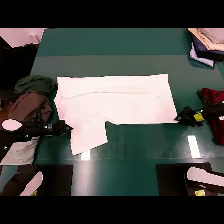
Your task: Fold the shirts.
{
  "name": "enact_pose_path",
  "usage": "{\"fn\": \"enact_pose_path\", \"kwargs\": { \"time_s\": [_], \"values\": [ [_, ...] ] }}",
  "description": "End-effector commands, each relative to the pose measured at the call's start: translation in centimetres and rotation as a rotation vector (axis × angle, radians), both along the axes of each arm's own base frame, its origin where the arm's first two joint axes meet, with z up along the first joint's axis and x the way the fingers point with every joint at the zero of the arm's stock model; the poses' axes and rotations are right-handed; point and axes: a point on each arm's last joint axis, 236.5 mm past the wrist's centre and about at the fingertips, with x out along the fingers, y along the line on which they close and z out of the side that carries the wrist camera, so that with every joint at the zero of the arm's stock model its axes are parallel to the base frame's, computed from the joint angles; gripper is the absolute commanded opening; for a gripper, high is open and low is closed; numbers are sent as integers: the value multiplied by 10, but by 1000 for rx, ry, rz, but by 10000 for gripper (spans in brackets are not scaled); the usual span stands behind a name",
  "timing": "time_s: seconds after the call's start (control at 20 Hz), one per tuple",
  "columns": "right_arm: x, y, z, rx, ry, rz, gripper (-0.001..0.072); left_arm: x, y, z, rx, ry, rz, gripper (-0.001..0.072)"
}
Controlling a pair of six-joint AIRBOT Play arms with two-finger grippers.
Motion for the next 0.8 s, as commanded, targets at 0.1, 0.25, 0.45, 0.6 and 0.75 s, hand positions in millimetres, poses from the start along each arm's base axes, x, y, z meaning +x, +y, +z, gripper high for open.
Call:
{"fn": "enact_pose_path", "kwargs": {
  "time_s": [0.1,0.25,0.45,0.6,0.75],
  "values": [
    [19,4,-11,-69,-73,22,29,1,-1,7,-2,-6,-22,29],
    [11,5,-5,-54,-59,35,13,-7,-4,9,-6,13,-54,27],
    [-29,-28,23,-182,-21,116,12,-30,-8,16,11,85,-162,27],
    [-59,-49,49,-266,12,103,12,-54,-35,20,2,121,-296,27],
    [-62,-59,72,-317,-55,48,12,-52,-57,40,4,66,-371,28]
  ]
}}
